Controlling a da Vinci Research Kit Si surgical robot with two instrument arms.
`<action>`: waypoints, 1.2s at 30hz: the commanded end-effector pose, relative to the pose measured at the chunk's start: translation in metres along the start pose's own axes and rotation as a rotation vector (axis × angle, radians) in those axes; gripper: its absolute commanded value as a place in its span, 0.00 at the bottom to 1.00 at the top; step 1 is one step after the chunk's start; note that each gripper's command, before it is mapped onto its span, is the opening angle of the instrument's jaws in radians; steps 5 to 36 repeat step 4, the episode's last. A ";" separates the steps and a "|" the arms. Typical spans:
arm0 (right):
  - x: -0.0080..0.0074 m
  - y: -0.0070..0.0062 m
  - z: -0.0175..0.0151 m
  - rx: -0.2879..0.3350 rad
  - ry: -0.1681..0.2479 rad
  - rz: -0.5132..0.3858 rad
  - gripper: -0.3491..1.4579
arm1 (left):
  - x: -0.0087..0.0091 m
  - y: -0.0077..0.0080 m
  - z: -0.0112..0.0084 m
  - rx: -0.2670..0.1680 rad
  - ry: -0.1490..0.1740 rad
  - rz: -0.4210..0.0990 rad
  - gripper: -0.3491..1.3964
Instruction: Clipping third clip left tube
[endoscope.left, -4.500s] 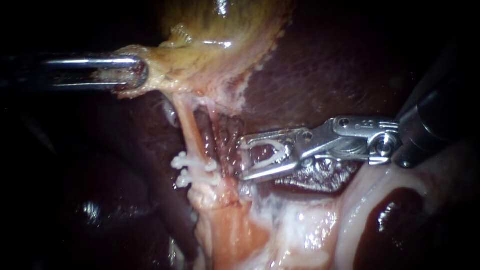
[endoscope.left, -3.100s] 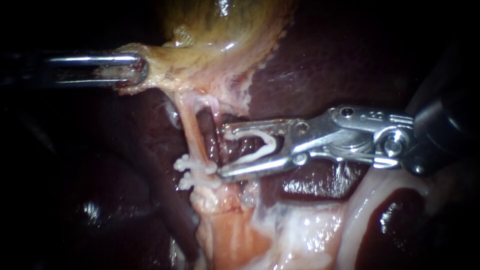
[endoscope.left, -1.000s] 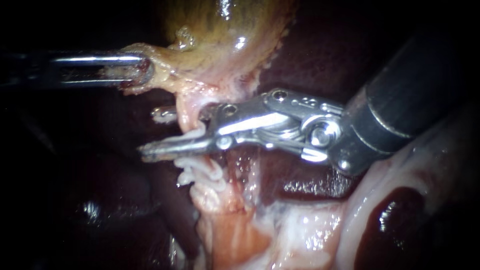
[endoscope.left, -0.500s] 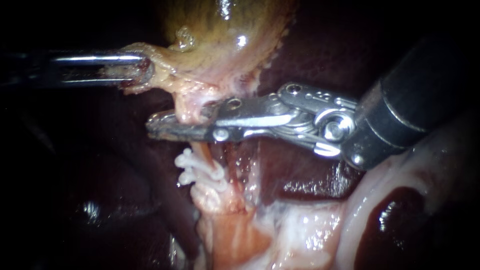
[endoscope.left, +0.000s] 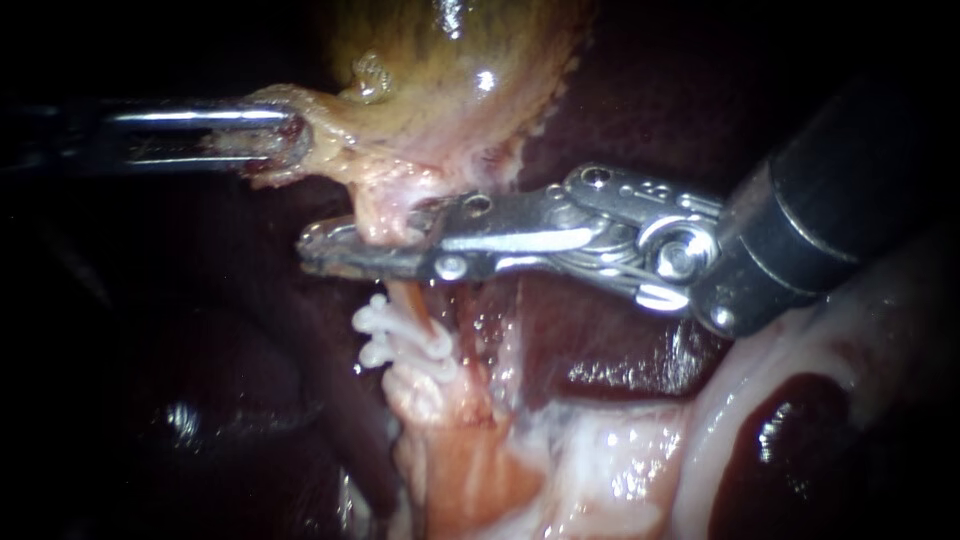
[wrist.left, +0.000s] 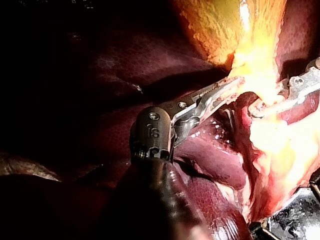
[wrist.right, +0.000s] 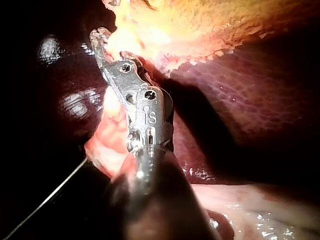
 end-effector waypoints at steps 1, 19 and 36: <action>-0.0002 0.0001 0.0000 0.002 -0.001 0.000 0.00 | 0.0000 0.0000 0.0000 0.001 0.000 0.000 0.00; -0.0005 0.0004 0.0000 0.005 -0.002 -0.001 0.00 | 0.0000 0.0000 0.0000 0.001 0.000 0.000 0.00; -0.0005 0.0004 0.0000 0.005 -0.002 -0.001 0.00 | 0.0000 0.0000 0.0000 0.001 0.000 0.000 0.00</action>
